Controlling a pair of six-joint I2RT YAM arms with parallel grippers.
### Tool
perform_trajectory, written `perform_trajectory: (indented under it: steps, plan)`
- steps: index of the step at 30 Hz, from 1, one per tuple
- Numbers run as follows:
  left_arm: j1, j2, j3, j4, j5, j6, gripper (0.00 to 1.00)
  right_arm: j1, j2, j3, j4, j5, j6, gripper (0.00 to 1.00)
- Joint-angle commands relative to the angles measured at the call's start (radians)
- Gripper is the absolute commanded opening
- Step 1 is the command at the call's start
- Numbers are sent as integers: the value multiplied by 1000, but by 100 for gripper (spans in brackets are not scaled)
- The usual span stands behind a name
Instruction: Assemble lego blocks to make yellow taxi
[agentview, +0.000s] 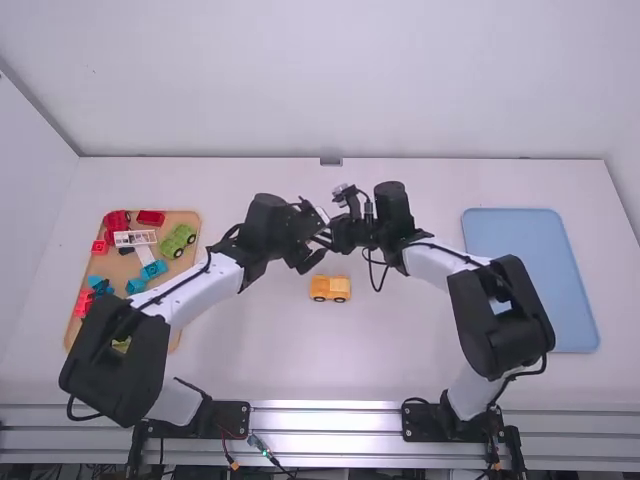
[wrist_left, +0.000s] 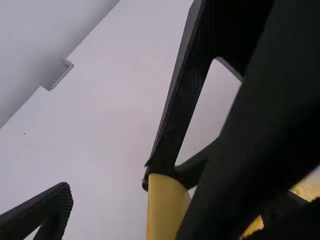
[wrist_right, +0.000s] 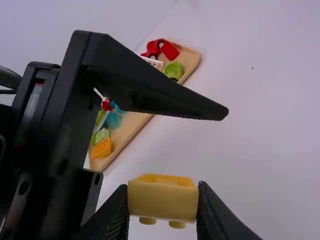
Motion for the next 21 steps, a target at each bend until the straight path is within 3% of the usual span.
perform_trajectory:
  steps: [1, 11, 17, 21]
  plan:
    - [-1, -9, -3, -19, 15, -47, 99, -19, 9, 18, -4, -18, -53, 29]
    - [148, -97, 22, -136, 456, -40, 99, -93, 9, 70, -151, -152, -274, 27]
    - [301, -49, 24, -131, 848, 23, 99, -95, 9, 179, -402, -197, -499, 27]
    - [335, -9, 24, -126, 946, 25, 99, -82, 9, 262, -607, -192, -676, 27]
